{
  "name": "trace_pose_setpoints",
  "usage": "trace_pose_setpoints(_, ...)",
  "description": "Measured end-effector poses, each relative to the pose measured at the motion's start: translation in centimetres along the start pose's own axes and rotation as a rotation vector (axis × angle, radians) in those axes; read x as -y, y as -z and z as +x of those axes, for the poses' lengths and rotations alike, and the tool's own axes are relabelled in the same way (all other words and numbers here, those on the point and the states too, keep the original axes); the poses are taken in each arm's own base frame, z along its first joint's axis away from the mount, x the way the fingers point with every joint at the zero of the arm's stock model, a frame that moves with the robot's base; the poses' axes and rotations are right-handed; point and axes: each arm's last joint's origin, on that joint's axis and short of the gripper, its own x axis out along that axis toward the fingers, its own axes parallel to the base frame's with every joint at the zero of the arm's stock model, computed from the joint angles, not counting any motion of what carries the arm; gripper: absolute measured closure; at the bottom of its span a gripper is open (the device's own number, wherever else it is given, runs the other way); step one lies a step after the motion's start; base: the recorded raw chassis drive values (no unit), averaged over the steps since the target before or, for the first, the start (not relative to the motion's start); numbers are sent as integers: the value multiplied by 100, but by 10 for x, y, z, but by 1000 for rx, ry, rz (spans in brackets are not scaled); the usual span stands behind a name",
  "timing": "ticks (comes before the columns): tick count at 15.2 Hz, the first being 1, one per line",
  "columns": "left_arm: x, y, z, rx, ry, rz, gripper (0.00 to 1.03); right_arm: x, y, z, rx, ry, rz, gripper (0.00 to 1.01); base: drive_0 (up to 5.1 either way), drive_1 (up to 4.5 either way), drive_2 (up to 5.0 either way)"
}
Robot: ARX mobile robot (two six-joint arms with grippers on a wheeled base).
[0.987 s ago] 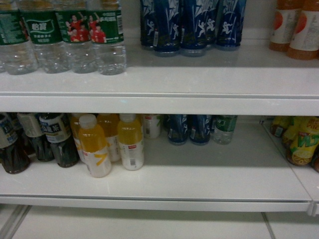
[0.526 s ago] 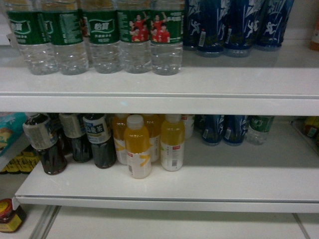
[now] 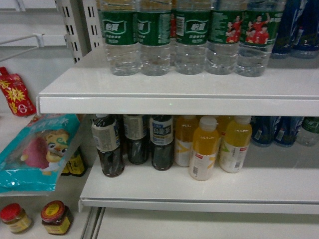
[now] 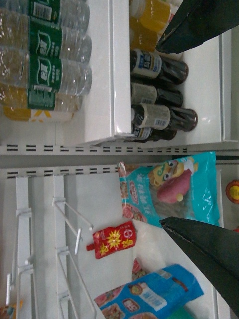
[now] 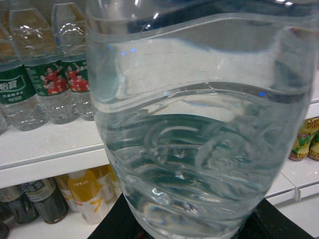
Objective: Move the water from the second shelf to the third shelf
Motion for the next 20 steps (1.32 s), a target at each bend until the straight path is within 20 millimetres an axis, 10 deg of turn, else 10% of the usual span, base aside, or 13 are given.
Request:
trace_pose_setpoints(11, 0, 0, 0, 1, -1, 0, 5, 0, 0, 0, 1, 1, 1, 65, -495, 251, 251)
trace_pose_setpoints(20, 0, 0, 0, -1, -1, 0, 5, 0, 0, 0, 0, 5, -1, 65, 0, 0, 0)
